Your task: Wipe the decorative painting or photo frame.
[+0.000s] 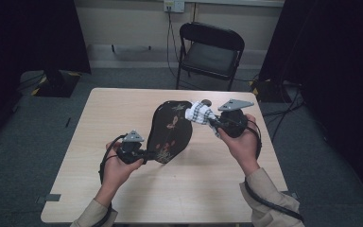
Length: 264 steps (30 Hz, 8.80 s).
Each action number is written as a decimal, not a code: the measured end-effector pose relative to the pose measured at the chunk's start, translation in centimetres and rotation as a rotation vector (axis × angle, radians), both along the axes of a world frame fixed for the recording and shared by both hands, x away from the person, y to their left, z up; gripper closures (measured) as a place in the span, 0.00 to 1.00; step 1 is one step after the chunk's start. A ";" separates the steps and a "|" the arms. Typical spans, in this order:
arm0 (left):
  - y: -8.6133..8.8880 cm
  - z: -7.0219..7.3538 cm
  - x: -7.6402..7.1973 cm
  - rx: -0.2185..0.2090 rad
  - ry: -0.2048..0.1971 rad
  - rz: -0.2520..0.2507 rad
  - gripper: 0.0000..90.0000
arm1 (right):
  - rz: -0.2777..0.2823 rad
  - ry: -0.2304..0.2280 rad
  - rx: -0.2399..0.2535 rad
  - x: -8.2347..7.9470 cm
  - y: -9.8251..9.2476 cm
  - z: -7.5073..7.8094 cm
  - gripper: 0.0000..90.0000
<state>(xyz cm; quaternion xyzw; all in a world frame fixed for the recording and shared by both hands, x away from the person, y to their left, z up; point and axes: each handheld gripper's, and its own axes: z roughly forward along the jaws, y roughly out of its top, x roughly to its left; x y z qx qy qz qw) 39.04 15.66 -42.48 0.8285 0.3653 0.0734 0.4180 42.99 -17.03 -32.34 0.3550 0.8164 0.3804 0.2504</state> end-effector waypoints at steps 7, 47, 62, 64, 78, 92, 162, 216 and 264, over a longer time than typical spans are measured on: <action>0.0 0.0 0.1 0.003 -0.003 -0.022 0.88 | 0.032 0.032 -0.056 0.6 2.5 -2.1 0.89; 0.0 0.0 0.1 0.005 -0.003 -0.013 0.88 | 0.031 0.232 -0.115 -1.3 0.8 -10.4 0.89; -0.3 0.2 0.1 0.005 0.000 -0.010 0.88 | 0.042 0.044 -0.063 -0.8 1.9 0.6 0.89; -0.2 0.2 0.1 0.005 0.002 -0.014 0.88 | 0.053 0.032 -0.045 -0.7 2.7 1.3 0.89; -0.3 0.2 0.1 0.007 -0.001 -0.014 0.88 | 0.060 0.100 -0.103 -0.1 4.5 -2.6 0.89; -0.3 0.2 0.0 0.000 0.002 -0.010 0.88 | 0.050 0.181 -0.120 -0.4 4.0 -7.8 0.89; -0.4 0.1 0.0 0.000 -0.004 -0.004 0.88 | 0.076 0.149 -0.103 -0.7 5.0 -4.5 0.89; -0.5 0.3 0.0 0.008 0.004 -0.002 0.88 | 0.071 0.037 -0.114 0.1 5.0 3.6 0.89; -0.4 0.2 0.0 0.002 0.005 0.005 0.87 | 0.096 0.315 -0.142 -2.2 4.6 -13.5 0.89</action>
